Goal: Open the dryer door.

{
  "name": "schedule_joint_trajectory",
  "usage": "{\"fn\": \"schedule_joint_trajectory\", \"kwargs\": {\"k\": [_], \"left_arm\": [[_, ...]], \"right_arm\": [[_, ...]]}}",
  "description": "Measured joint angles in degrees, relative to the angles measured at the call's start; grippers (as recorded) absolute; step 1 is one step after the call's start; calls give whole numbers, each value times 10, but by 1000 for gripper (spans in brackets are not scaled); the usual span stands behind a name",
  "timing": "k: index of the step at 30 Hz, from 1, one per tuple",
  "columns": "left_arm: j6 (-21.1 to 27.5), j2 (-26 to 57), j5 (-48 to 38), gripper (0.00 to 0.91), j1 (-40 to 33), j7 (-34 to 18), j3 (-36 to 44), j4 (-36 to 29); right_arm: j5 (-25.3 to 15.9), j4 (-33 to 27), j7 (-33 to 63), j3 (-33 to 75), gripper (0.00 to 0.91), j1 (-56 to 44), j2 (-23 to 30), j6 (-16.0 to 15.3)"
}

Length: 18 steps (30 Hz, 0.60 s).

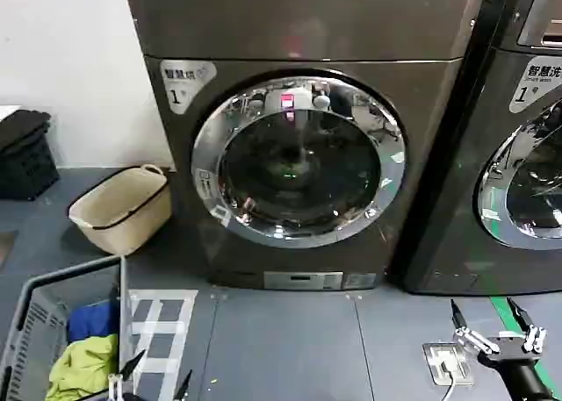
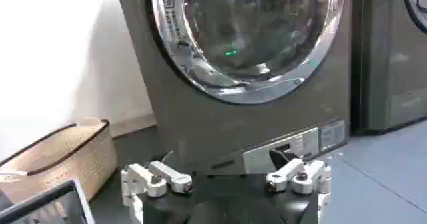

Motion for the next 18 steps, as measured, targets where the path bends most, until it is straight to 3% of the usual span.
{"fn": "schedule_joint_trajectory", "kwargs": {"k": [11,18], "left_arm": [[6,1,-3,907,-20,0,3,1],[9,-1,-1,907,-26,1,5,0]], "right_arm": [[20,-17,7,-22,907,38,-60,-19],[64,-30,14,-51,907,82,-125,-42]]}}
